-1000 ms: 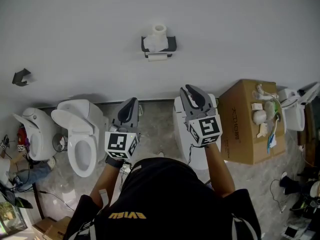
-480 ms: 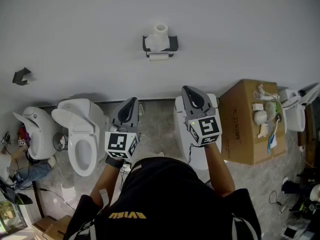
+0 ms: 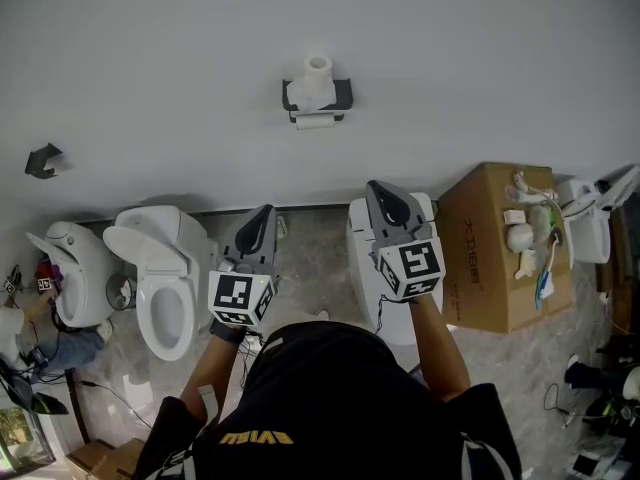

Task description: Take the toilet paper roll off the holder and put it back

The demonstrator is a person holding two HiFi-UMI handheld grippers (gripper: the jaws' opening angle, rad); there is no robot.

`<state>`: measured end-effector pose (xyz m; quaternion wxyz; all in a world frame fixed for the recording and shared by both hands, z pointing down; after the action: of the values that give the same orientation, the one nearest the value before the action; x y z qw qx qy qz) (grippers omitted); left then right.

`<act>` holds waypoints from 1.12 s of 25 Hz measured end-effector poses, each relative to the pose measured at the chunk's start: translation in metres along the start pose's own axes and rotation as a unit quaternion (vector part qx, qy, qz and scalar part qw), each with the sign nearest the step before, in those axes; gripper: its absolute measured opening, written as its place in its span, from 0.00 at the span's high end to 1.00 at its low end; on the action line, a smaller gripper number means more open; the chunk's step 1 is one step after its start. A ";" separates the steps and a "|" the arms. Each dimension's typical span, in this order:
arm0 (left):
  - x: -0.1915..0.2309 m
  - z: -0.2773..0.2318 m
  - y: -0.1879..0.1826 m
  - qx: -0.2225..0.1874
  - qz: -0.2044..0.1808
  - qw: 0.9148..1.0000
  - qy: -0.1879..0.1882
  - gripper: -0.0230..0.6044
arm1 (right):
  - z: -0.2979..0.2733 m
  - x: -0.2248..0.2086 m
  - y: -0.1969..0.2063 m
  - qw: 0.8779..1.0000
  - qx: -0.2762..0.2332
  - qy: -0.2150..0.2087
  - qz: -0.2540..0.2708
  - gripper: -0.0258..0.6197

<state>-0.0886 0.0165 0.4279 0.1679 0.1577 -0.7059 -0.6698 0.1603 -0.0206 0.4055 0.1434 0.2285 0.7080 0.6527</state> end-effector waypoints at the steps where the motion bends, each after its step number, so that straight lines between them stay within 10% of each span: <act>1: 0.001 0.001 0.000 -0.001 0.001 1.000 -0.002 0.95 | 0.002 -0.001 0.000 1.000 0.000 0.002 -0.001 0.97; 28: 0.002 0.003 0.001 -0.003 0.007 1.000 0.000 0.95 | 0.009 -0.002 -0.001 1.000 0.007 0.016 -0.011 0.97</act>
<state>-0.0914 0.0182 0.4284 0.1728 0.1521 -0.7051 -0.6707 0.1664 -0.0143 0.4038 0.1380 0.2113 0.7173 0.6494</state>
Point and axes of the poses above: the fingertips, and each gripper's own axes: z backward along the fingers, x to its left, y out of its underside, the point moved 8 cm from there along z, backward along the fingers, and after that the axes turned 1 degree about -x, right-handed, at the moved point
